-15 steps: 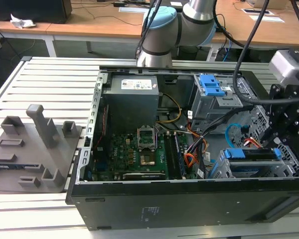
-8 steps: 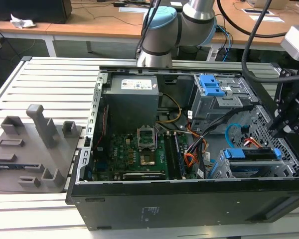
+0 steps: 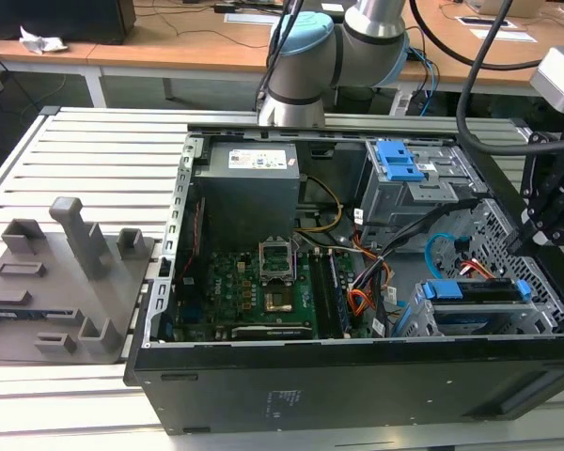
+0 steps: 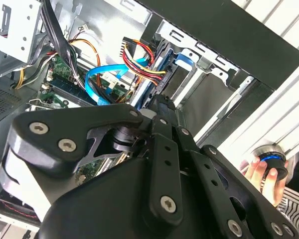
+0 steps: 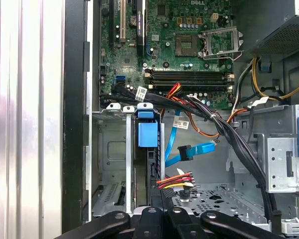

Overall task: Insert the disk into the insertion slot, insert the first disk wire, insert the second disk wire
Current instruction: 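Insert the first disk wire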

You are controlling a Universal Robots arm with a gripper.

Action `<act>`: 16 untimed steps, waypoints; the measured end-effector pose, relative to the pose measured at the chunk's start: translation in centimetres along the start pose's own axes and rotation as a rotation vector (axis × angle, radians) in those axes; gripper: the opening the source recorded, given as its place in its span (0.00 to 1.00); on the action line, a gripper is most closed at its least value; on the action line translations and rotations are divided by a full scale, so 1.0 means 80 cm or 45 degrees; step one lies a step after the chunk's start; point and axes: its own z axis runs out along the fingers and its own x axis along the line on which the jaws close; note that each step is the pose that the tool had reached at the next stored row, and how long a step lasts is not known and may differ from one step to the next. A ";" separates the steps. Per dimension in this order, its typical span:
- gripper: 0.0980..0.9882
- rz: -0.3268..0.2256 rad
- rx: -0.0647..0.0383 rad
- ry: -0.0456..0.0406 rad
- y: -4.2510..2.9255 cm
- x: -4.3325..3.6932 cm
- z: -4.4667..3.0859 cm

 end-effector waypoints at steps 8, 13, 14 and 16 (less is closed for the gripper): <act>0.01 0.000 0.000 0.000 0.0019 0.000 -0.0003; 0.01 0.000 0.000 0.000 0.0118 0.000 0.0007; 0.01 0.000 0.000 0.000 0.0143 0.000 0.0011; 0.01 0.000 0.000 0.000 0.0171 -0.003 0.0016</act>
